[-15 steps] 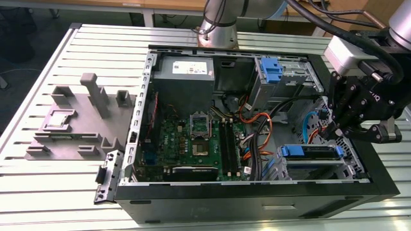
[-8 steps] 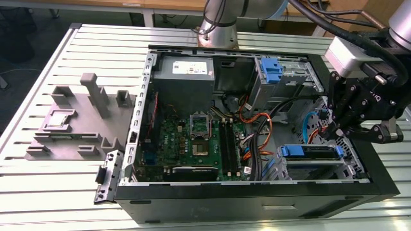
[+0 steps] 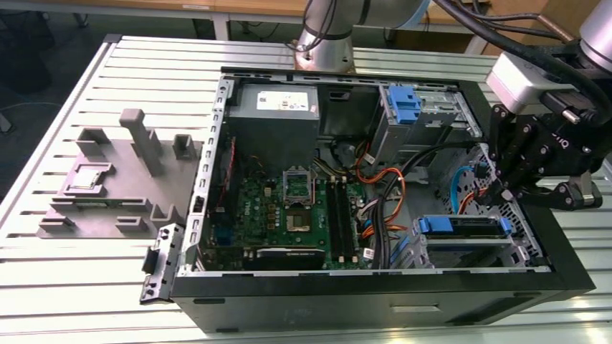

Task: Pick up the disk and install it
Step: 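Insert the first disk wire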

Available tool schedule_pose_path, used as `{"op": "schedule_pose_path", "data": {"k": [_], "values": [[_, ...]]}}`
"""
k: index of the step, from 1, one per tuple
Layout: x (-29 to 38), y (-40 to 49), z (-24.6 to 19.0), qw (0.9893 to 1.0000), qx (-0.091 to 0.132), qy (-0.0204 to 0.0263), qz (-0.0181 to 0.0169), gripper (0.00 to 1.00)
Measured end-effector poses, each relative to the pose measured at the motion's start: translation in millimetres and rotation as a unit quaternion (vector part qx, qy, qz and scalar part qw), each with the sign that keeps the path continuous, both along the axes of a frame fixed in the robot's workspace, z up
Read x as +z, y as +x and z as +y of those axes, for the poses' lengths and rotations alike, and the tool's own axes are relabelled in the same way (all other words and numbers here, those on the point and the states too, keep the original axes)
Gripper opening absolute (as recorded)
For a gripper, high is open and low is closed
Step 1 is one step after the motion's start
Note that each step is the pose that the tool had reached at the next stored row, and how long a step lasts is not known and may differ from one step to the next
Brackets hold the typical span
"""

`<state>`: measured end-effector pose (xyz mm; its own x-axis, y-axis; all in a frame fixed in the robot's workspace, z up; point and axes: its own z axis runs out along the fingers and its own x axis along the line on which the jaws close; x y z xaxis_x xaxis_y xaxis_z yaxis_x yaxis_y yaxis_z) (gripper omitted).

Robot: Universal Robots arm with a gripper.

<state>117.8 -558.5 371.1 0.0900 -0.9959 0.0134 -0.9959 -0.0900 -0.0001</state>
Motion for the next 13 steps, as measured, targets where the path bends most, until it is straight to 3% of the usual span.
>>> {"op": "schedule_pose_path", "data": {"k": [8, 13], "values": [[0.0, 3.2, 7.7, 1.0, 0.0, -0.0008, 0.0, 0.1], [0.0, 3.4, 8.4, 1.0, 0.0, -0.0008, 0.0, 0.1]]}}
